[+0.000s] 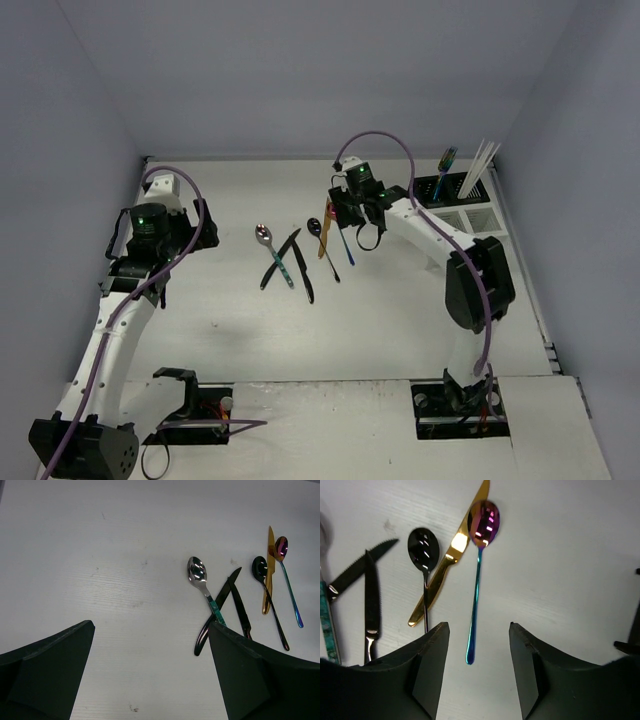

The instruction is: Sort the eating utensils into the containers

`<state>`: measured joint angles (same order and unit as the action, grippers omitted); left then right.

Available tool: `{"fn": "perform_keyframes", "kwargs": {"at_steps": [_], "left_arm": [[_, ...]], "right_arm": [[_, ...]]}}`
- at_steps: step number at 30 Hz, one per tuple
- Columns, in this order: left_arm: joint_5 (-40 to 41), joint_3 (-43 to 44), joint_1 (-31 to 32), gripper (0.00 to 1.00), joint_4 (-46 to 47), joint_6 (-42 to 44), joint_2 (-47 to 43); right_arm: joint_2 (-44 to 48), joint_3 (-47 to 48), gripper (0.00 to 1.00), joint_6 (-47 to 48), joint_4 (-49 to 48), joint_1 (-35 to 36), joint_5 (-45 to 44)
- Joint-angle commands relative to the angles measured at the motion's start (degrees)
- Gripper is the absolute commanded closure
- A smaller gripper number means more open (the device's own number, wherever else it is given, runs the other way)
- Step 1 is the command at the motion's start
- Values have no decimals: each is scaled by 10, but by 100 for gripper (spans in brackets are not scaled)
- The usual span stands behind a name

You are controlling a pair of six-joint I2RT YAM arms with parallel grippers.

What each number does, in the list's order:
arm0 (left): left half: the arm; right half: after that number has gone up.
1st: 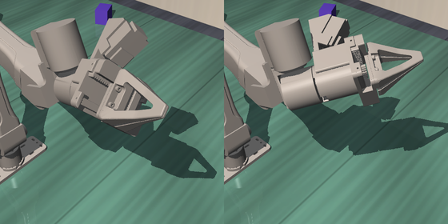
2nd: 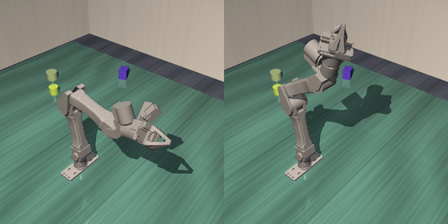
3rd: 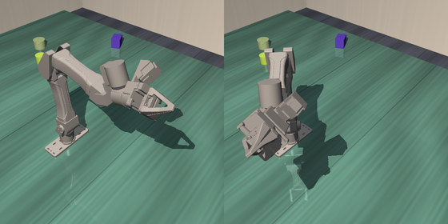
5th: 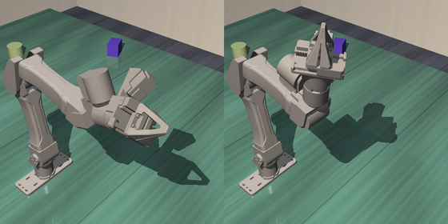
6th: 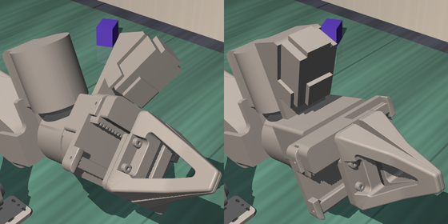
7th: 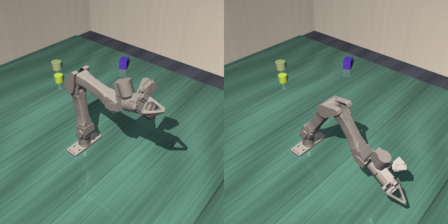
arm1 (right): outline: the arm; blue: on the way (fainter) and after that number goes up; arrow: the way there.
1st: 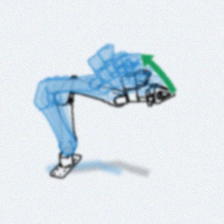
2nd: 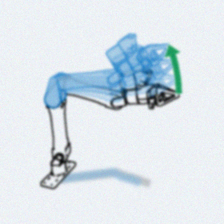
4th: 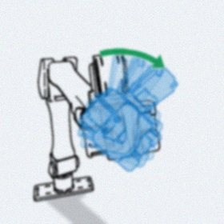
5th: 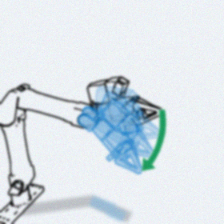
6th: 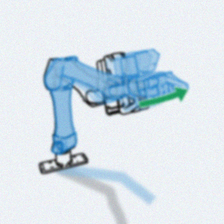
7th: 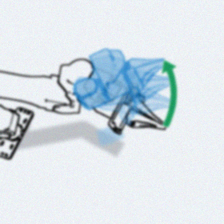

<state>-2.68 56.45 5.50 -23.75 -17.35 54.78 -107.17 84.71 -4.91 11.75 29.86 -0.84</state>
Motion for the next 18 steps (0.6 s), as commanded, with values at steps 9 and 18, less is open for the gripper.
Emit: {"fn": "perform_keyframes", "kwargs": {"at_steps": [9, 18], "left_arm": [[13, 2, -4, 3, 29, 0, -9], [10, 2, -4, 3, 27, -2, -6]], "right_arm": [[-111, 68, 62, -27, 9, -1, 32], [-174, 111, 65, -35, 9, -6, 14]]}}
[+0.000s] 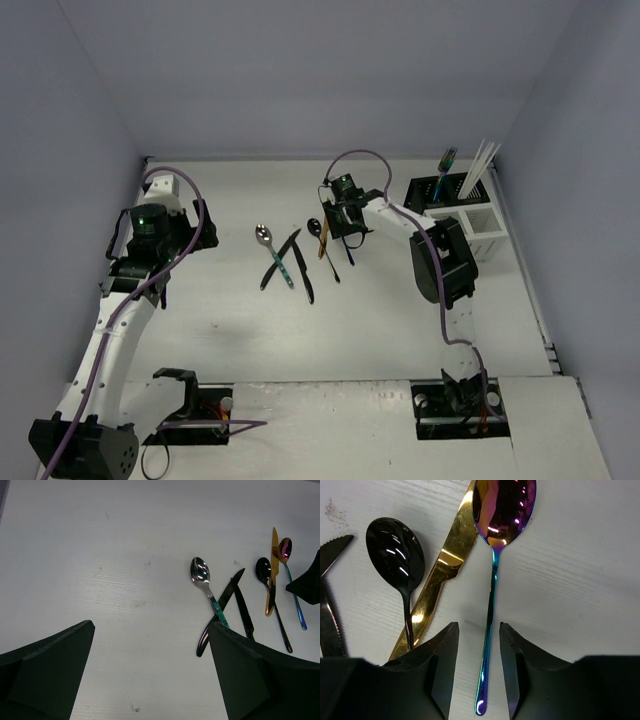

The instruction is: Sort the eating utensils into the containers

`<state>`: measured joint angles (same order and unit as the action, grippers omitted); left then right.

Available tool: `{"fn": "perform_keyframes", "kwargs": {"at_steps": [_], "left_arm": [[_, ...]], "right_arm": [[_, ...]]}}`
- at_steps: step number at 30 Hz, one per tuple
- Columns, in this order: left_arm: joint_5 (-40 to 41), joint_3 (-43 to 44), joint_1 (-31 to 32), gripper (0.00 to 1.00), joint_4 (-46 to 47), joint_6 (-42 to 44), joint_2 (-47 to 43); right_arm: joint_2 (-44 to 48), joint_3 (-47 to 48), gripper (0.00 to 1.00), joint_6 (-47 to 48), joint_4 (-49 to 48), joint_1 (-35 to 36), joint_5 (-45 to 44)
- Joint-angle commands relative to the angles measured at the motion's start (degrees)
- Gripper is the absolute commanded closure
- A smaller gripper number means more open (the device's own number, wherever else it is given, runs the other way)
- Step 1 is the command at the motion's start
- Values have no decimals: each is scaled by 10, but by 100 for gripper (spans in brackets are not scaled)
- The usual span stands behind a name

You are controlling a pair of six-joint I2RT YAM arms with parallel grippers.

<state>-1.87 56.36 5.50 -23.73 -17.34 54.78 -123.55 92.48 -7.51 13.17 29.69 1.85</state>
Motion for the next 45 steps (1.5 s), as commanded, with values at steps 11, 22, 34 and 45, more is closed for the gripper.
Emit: {"fn": "perform_keyframes", "kwargs": {"at_steps": [11, 22, 34, 45], "left_arm": [[-1, 4, -4, 3, 25, -4, -4], [3, 4, -4, 3, 25, -2, -3], [6, 1, -5, 3, 31, -4, -17], [7, -1, -5, 3, 31, -10, -25]], "right_arm": [[-44, 58, 72, -13, -4, -13, -17], [-71, 91, 100, -12, 1, -11, -11], [110, 125, 100, 14, 0, -24, -86], [327, 8, 100, -16, -75, -177, -288]]}}
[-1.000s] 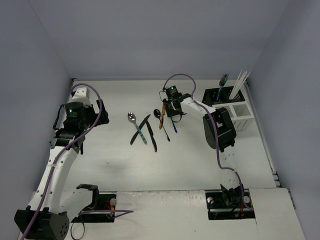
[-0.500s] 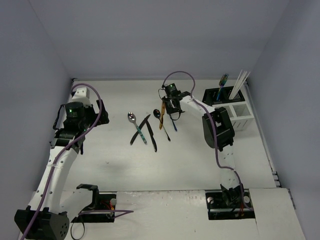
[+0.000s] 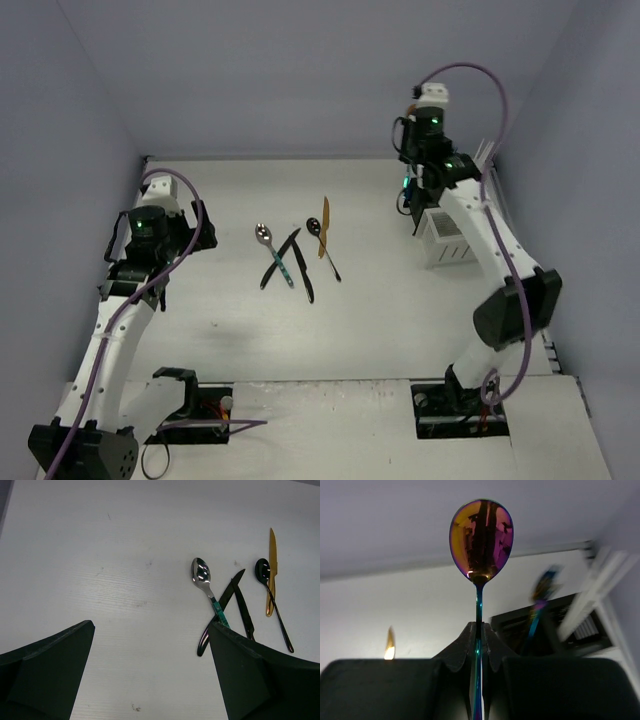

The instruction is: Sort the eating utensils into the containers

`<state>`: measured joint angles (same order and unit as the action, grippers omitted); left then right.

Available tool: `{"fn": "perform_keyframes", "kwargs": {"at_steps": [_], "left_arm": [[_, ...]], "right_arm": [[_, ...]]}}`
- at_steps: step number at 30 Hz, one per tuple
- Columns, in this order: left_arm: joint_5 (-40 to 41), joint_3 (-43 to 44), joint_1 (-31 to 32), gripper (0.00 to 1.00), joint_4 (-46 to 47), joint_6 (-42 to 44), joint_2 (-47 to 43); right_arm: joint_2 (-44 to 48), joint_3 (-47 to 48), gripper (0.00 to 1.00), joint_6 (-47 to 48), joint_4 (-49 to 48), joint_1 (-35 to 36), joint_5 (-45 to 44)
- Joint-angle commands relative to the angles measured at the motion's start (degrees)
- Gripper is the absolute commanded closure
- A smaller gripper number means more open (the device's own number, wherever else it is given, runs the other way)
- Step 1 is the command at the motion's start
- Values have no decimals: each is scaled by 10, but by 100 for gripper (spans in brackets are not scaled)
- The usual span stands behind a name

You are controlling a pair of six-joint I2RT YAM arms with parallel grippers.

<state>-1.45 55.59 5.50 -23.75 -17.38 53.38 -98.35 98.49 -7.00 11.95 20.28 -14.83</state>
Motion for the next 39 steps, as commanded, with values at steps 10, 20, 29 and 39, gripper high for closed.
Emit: {"fn": "perform_keyframes", "kwargs": {"at_steps": [10, 20, 29, 39], "left_arm": [[-10, 3, -4, 3, 38, -13, -20], [-22, 4, -5, 3, 40, -13, -17], [-30, 5, -5, 3, 41, -12, -14], [-41, 2, -5, 3, 45, -14, -16]], "right_arm": [[140, -231, 100, -53, -298, -254, -170], [52, -239, 100, -40, -374, -284, -145], [48, -328, 100, -65, -392, -281, -128], [108, -388, 75, -53, -375, -236, -96]]}}
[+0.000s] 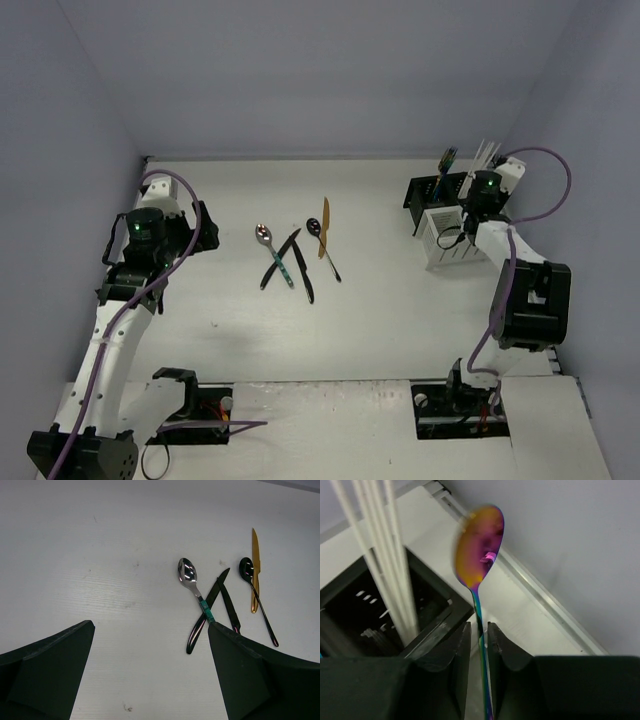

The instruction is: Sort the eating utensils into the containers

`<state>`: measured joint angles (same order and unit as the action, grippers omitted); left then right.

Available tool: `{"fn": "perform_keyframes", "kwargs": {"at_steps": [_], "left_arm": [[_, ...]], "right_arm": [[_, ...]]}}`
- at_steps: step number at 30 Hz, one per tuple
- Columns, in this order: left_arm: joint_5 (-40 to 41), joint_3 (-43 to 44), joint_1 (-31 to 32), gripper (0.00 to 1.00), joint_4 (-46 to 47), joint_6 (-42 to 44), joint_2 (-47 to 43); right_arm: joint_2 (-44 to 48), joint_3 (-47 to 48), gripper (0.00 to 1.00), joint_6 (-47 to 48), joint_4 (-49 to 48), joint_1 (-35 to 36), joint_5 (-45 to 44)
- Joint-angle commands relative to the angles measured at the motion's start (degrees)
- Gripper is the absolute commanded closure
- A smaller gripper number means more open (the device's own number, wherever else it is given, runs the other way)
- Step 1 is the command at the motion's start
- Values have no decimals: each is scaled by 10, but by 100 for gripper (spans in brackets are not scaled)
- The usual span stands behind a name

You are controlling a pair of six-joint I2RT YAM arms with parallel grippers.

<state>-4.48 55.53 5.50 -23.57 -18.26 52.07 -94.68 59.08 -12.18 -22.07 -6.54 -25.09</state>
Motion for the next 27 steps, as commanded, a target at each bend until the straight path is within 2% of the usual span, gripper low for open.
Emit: {"fn": "perform_keyframes", "kwargs": {"at_steps": [1, 5, 8, 13, 17, 22, 27], "left_arm": [[-11, 2, -5, 3, 44, -5, -3], [-10, 1, -4, 3, 43, -6, -5], [-12, 0, -4, 3, 43, -6, -4], [-13, 2, -4, 3, 42, -6, -3], [-17, 2, -4, 3, 41, -8, -1], [-17, 2, -4, 3, 41, -7, 1], [-16, 2, -4, 3, 40, -6, 2]], "right_arm": [[84, 11, 71, 2, -26, 49, 3], [114, 66, 59, 15, 46, 104, 0], [123, 111, 54, 6, 123, 131, 49], [74, 209, 52, 16, 231, 181, 221], [1, 267, 51, 40, 342, 268, 263], [-70, 282, 51, 62, 370, 336, 304], [-141, 296, 53, 80, 386, 392, 291]]}}
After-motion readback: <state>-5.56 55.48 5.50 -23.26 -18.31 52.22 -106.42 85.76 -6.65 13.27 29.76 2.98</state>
